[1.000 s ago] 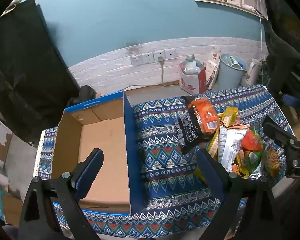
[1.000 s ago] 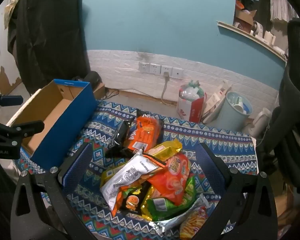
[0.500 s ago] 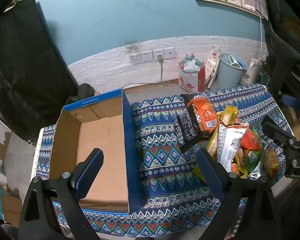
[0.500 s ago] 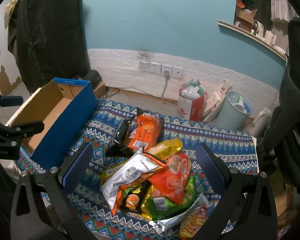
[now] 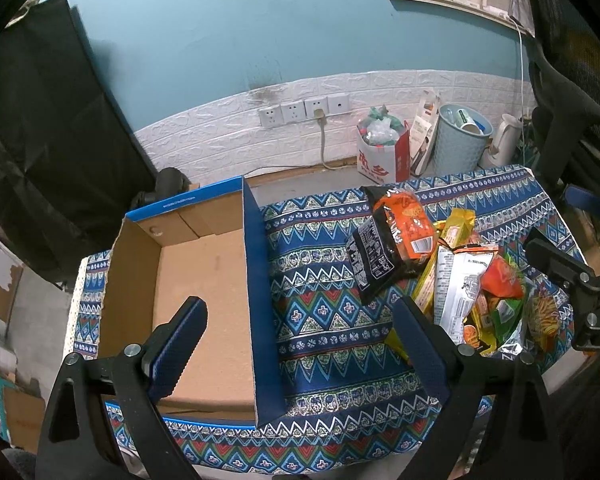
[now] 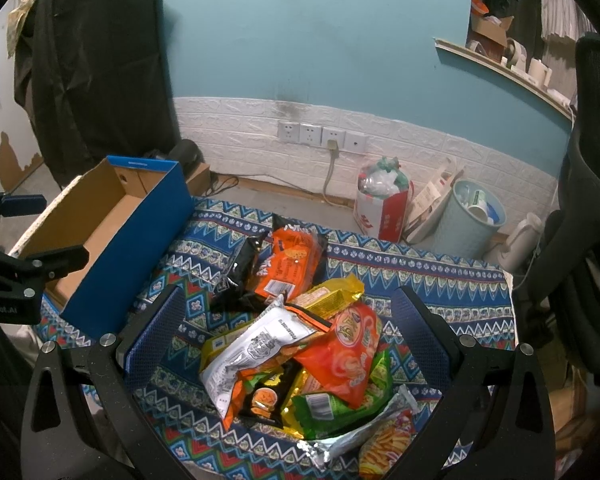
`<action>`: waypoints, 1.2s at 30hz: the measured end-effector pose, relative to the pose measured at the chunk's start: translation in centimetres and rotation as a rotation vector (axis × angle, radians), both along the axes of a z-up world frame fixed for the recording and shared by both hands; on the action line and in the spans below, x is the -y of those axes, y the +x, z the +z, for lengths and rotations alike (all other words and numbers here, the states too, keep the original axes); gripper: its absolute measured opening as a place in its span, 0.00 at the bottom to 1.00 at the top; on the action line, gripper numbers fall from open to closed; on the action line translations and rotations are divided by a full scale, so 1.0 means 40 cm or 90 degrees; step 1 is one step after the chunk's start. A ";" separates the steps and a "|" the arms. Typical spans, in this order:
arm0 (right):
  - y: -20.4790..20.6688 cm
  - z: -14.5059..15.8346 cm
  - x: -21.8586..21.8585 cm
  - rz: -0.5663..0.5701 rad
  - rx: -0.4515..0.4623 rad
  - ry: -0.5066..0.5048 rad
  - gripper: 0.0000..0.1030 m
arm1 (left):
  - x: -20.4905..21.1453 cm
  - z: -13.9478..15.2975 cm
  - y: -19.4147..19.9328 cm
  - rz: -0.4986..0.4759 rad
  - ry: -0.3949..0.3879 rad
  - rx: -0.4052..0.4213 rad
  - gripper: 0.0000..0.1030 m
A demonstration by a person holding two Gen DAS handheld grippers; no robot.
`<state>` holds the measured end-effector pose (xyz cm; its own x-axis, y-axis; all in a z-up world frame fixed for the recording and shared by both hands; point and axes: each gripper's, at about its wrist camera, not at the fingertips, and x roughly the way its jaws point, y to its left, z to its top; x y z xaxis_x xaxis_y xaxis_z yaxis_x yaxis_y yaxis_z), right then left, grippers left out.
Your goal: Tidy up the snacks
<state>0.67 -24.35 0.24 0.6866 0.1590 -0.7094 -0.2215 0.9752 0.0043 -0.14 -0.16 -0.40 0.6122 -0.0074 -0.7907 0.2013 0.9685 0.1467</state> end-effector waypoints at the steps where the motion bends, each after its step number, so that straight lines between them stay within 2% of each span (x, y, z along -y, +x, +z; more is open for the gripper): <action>1: -0.001 -0.002 0.001 0.000 0.000 0.000 0.97 | 0.000 -0.001 -0.001 0.000 0.000 0.000 0.92; 36: -0.002 -0.006 0.009 -0.001 -0.006 -0.001 0.97 | 0.006 -0.005 -0.002 -0.004 0.005 -0.002 0.92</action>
<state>0.58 -24.72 -0.01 0.6801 0.1576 -0.7160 -0.2204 0.9754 0.0053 -0.23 -0.42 -0.60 0.6095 -0.0060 -0.7928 0.2084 0.9660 0.1529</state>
